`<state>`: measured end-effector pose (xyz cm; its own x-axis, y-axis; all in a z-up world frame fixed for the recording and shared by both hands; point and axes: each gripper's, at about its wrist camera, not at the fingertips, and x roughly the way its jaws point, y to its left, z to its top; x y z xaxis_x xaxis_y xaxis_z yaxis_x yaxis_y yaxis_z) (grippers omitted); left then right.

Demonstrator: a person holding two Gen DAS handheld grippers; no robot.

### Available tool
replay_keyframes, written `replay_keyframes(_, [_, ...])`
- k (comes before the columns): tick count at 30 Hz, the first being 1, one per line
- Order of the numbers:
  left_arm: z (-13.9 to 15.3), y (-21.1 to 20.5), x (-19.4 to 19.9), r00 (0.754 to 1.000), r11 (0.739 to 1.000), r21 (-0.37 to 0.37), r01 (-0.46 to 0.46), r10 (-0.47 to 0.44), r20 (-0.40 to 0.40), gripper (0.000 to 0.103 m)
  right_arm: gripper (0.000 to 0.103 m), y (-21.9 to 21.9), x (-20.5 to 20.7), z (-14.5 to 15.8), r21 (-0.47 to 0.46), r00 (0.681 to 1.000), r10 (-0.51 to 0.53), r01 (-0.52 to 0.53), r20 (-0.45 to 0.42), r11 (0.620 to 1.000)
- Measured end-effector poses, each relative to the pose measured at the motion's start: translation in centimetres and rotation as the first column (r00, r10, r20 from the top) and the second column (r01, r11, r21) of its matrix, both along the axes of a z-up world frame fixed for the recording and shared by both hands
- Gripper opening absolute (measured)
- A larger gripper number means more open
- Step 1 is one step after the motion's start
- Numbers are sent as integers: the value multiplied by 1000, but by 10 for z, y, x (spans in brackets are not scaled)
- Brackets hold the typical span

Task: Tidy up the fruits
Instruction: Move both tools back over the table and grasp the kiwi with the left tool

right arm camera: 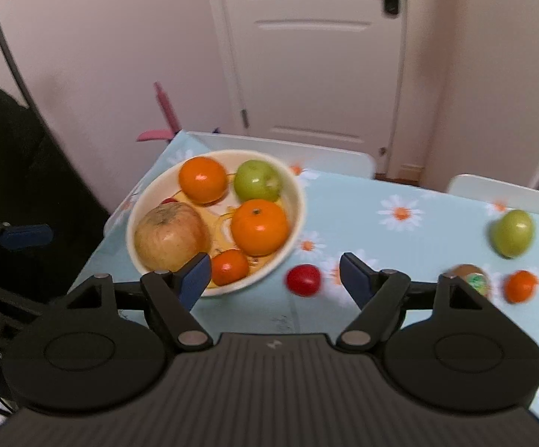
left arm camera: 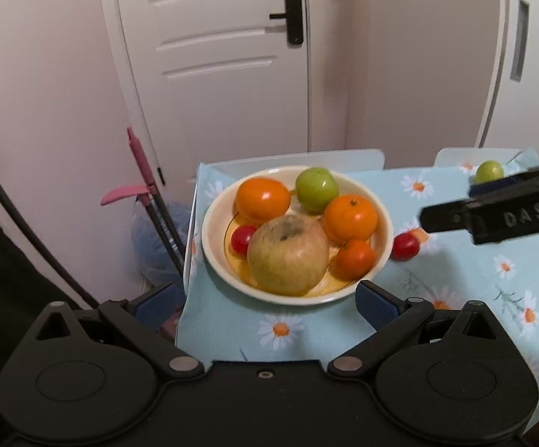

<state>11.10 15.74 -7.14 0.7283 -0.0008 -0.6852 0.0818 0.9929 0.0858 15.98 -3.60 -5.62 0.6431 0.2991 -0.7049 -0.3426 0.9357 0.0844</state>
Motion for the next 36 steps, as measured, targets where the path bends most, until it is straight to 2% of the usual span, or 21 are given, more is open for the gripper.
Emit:
replay_keyframes(5, [12,-5,-2,999,999,-8,37,-37,33,103,94,-31,-14,12,4,994,-110,110,16,994])
replay_keyframes(7, [16,-8,-2,998,998,-16,53,-53,42,103,101,-44,-19,16,8,988,-148,148,32,989])
replay_keyframes(14, [23,-35,-4,996,998,-10,70,-69,54,103,102,-99,-23,20,5,976,-211,211,53,977])
replay_keyframes(18, [26,-58,-4,996,999,-1,53,-53,66,103,102,-133,-17,16,-14,978,-201,202,54,979])
replay_keyframes(26, [26,-124,1,998,1000,-17,25,-23,61,103,101,-200,0,5,-47,992,-116,118,46,992])
replay_keyframes(36, [-5,-207,28,998,998,-23,58,-58,37,102,99,-266,32,-30,-97,999,25,-23,28,995])
